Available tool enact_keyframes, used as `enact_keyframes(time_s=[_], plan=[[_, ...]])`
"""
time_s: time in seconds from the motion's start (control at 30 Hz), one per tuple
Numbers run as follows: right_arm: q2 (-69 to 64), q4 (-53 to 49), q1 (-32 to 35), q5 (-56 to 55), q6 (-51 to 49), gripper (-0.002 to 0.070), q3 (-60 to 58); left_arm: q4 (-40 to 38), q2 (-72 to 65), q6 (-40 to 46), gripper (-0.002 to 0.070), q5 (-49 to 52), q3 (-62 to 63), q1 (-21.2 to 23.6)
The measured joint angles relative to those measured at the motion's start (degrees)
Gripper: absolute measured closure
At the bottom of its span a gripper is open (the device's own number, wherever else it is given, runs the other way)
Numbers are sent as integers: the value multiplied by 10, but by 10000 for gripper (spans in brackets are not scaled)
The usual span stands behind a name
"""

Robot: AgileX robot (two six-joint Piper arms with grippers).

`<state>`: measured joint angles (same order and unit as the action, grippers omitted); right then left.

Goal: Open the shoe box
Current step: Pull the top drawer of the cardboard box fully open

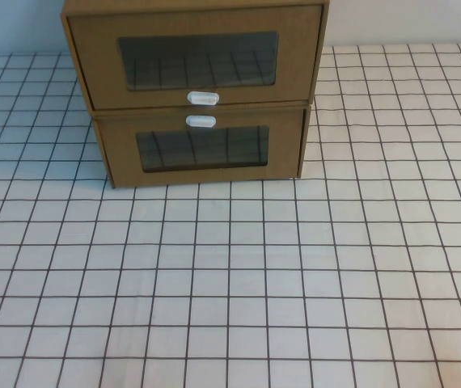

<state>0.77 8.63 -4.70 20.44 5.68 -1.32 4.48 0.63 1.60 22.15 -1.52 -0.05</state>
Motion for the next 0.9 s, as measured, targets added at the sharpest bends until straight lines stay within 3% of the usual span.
enact_keyframes(time_s=[0.2,0.47,0.63,0.77,0.9], plan=[[0,0,0,0,0,689,0,-6,0,-4,677,-25,0,0],[0,0,0,0,0,689,0,-157,0,-137,677,-153,0,0],[0,0,0,0,0,689,0,-185,0,-155,677,-211,0,0],[0,0,0,0,0,689,0,-189,0,-156,677,-212,0,0],[0,0,0,0,0,689,0,-190,-18,-143,677,-135,55,0]])
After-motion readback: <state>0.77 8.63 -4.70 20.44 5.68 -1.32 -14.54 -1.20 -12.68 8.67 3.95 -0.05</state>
